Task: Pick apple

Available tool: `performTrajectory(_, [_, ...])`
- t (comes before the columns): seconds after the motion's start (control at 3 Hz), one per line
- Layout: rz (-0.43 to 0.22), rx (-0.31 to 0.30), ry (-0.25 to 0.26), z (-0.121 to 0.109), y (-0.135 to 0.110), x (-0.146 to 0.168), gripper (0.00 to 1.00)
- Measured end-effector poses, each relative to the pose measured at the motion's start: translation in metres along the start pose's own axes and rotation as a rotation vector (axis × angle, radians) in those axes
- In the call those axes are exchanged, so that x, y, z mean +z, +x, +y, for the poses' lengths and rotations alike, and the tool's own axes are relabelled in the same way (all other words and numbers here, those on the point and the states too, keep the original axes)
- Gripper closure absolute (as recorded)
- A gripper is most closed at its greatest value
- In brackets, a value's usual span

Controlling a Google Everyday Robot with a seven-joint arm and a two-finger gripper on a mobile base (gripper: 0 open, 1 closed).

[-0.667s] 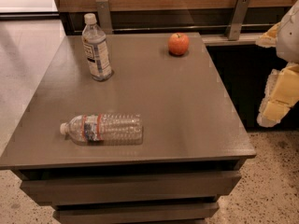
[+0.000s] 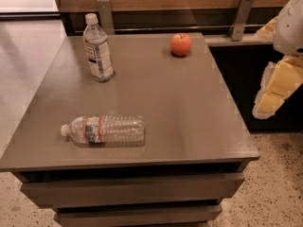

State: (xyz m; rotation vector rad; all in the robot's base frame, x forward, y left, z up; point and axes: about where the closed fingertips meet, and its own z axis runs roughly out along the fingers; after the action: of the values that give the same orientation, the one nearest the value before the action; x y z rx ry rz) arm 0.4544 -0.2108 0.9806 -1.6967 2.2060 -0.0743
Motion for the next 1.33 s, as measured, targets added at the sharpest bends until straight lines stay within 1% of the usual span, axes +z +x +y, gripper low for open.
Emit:
performTrajectory(0.33, [-0.1,0.043,-0.005,-0.028,-0.014,0.018,0.0])
performTrajectory(0.67, [-0.229,0.119,-0.013,-0.061,-0.021,0.04,0.0])
performTrajectory(1.0, [-0.357,0.186,0.0,-0.099,-0.028,0.065,0.0])
performTrajectory(1.33, [-0.357,0.186,0.0,-0.099,-0.028,0.065,0.0])
